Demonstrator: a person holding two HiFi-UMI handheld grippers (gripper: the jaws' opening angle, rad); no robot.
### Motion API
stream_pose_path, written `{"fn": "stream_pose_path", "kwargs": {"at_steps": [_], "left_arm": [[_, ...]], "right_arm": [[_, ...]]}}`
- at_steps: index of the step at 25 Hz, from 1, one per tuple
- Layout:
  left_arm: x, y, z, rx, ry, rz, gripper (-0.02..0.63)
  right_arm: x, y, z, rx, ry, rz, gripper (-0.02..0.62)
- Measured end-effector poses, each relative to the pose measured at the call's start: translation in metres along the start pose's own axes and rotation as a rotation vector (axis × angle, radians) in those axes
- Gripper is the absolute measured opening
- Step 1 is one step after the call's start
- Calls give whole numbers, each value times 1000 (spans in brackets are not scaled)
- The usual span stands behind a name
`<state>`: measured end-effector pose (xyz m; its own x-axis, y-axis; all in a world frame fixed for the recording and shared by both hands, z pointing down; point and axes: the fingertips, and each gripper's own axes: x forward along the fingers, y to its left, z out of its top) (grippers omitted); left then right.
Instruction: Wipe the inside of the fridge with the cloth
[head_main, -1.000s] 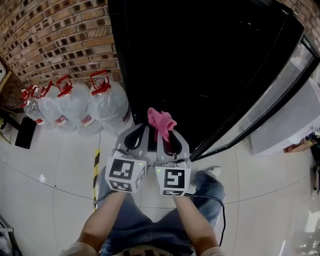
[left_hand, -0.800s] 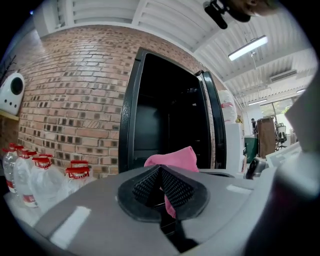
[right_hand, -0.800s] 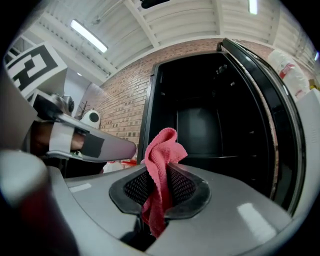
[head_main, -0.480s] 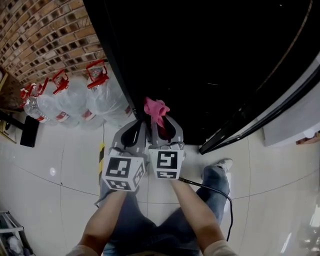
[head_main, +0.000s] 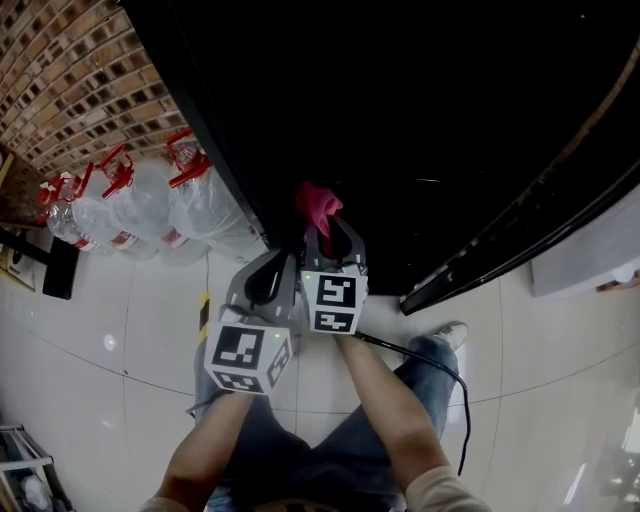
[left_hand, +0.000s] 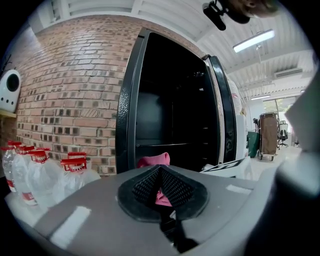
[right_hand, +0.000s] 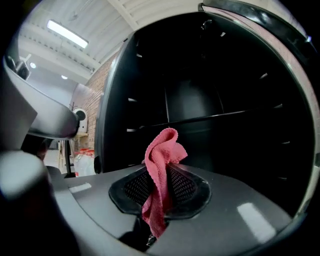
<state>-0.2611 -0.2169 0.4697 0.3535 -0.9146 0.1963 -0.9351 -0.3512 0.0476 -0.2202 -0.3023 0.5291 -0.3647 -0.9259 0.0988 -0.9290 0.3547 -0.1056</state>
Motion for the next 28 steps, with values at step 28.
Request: {"fn": "stream_pose_path", "kwargs": {"at_steps": [28], "left_arm": [[20, 22, 31, 20, 11, 13, -6]], "right_arm": [[164, -69, -5, -135, 95, -70, 72]]}}
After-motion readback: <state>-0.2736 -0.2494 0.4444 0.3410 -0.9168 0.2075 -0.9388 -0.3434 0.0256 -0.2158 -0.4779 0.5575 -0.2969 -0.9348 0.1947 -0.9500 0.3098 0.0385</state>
